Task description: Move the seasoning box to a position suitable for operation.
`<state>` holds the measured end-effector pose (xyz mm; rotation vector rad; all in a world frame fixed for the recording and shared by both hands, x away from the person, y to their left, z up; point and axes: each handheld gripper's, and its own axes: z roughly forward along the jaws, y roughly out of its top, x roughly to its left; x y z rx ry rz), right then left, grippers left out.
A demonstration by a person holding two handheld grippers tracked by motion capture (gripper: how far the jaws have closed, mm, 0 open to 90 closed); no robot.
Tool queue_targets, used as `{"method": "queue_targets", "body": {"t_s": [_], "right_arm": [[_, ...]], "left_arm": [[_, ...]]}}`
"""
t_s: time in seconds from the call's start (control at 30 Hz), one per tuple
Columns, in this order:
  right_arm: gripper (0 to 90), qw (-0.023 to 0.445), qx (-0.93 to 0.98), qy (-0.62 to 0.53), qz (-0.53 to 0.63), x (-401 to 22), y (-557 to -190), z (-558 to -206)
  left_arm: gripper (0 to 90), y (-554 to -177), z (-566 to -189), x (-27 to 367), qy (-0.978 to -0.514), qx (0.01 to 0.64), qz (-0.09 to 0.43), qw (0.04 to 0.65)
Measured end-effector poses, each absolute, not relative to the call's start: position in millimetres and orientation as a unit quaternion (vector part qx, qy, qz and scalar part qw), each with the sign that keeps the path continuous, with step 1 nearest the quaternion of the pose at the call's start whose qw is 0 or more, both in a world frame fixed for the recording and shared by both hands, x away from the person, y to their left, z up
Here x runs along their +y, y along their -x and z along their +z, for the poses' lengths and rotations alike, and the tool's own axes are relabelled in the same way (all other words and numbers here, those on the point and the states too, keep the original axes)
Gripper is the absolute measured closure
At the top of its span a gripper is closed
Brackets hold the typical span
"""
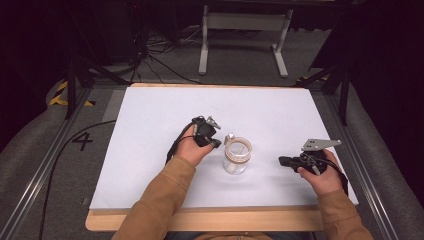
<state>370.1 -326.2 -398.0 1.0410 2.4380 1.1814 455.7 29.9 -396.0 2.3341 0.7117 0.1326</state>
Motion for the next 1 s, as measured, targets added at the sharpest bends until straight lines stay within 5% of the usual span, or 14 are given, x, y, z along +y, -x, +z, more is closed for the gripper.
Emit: {"method": "queue_targets", "body": {"t_s": [0.5, 1.0], "right_arm": [[89.5, 0.083, 0.871, -0.285, 0.392, -267, -405, -408], [90.0, 0.101, 0.889, -0.265, 0.359, -243, -404, -416]], "left_arm": [[88.1, -428, -384, 79, -0.877, 0.312, 0.066, 0.358], [87.2, -427, -385, 84, -0.874, 0.317, 0.062, 0.363]]}}
